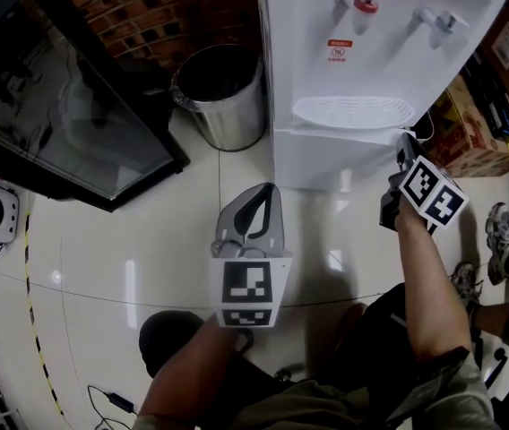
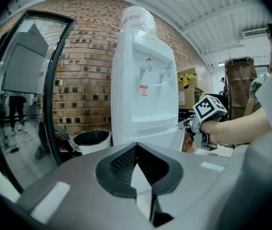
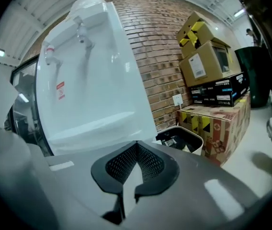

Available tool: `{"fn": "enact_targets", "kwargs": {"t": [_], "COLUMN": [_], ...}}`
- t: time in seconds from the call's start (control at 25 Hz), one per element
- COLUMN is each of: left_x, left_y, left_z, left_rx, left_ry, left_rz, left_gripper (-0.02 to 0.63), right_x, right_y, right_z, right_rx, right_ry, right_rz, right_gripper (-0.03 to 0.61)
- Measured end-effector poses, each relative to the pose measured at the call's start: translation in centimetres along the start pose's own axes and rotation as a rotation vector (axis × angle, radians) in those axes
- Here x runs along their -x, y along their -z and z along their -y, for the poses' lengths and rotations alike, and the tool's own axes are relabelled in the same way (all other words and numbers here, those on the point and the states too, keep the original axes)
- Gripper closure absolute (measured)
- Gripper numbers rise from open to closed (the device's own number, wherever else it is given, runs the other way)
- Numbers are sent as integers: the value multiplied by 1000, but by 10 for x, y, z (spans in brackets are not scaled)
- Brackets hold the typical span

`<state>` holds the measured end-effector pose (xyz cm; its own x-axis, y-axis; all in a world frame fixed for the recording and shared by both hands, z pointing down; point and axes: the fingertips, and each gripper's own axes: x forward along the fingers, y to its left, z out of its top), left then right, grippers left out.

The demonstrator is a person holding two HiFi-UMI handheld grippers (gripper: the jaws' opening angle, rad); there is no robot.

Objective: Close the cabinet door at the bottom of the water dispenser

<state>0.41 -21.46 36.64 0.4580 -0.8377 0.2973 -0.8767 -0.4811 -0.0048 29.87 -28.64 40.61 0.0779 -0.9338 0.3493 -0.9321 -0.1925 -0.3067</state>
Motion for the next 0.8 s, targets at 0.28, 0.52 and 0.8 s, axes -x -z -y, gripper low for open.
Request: {"fn": "enact_targets", "kwargs": {"t": [0.28, 0.52, 0.8], "left_x": [-9, -19, -26], "left_y": [3, 6, 7], "left_z": [-2, 5, 13], "left_rx": [10, 14, 19], "left_ry": [-24, -10, 14], "left_rz": [-10, -15, -13], "left_gripper": [612, 612, 612], "right_x": [1, 9, -14], "right_y": [-11, -6, -14], "right_z": [30, 29, 28], "right_rx": [-70, -44, 48], "right_ry": [96, 82, 0], "right_rz": [-5, -52, 20], "right_gripper": [578, 578, 578]}}
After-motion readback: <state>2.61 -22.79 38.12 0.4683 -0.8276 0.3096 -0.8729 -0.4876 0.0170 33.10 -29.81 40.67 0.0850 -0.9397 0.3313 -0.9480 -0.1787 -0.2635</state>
